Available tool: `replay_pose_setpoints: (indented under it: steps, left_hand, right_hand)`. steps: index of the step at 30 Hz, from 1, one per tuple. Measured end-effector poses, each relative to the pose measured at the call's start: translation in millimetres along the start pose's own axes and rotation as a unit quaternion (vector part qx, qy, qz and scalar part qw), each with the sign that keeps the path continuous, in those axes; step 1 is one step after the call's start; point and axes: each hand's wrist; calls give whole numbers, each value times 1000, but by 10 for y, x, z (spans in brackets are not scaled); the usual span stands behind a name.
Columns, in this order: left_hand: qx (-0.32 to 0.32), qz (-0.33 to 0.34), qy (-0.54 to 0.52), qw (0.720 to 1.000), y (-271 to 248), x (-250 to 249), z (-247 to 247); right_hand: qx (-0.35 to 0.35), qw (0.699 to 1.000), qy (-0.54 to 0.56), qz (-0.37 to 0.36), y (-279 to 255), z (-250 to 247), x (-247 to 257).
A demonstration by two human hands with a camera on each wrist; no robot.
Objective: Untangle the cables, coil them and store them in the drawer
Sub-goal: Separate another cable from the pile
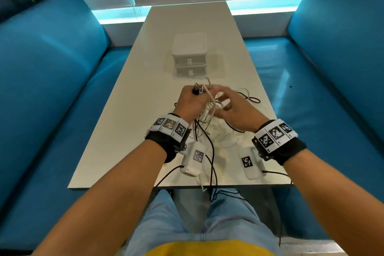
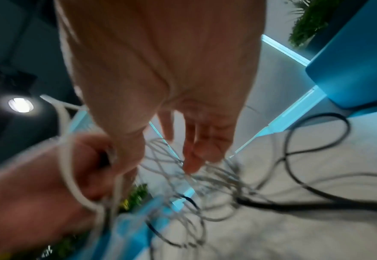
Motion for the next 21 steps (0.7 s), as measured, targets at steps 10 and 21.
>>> replay_pose_setpoints:
  steps: [10, 21]
  left_hand:
    - [-167, -6, -186, 968, 111, -224, -546]
    - [-75, 36, -208, 975, 45, -291, -597]
  right_hand:
    - [-115, 951, -205, 201, 326, -191, -590]
    - [52, 982, -173, 55, 3, -486, 388]
Point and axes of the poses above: each hand's wrist, its own y-axis towards the middle knuckle, its own z-axis out of the palm, x = y × z, and after that the axes turned 10 degrees about z, right-handed
